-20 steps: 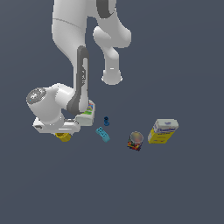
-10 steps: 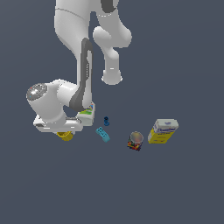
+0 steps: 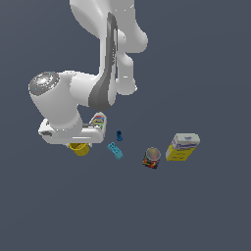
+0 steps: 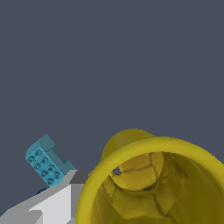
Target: Pick up a designated object from a clutter of objects.
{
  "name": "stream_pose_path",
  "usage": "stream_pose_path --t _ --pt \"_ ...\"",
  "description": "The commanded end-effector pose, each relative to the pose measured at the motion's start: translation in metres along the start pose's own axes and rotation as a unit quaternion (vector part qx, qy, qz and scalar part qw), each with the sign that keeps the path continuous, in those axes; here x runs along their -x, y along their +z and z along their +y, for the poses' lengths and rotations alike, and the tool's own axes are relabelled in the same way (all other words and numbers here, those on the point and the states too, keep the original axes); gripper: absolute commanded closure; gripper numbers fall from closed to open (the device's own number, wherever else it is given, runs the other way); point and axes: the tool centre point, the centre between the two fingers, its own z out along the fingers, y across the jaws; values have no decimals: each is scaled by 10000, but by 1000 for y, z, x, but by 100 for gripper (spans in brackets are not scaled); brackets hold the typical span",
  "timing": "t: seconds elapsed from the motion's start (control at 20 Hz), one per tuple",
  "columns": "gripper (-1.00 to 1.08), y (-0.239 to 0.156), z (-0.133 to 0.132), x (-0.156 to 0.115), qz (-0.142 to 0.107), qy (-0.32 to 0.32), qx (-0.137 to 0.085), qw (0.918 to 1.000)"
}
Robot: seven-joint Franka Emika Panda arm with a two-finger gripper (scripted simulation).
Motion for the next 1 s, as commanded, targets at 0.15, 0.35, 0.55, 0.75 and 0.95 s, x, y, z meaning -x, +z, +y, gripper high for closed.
stream_pose_path --t 0.15,0.35,0.55,0.75,0.95 --pt "108 -56 -39 -19 4 2 9 10000" --pt "108 -95 -67 -33 4 2 9 10000" --pt "108 -133 -94 -48 5 0 7 10000" --pt "108 -163 -115 -60 5 -1 5 10000" --pt "108 -184 -130 -69 6 -4 0 10000"
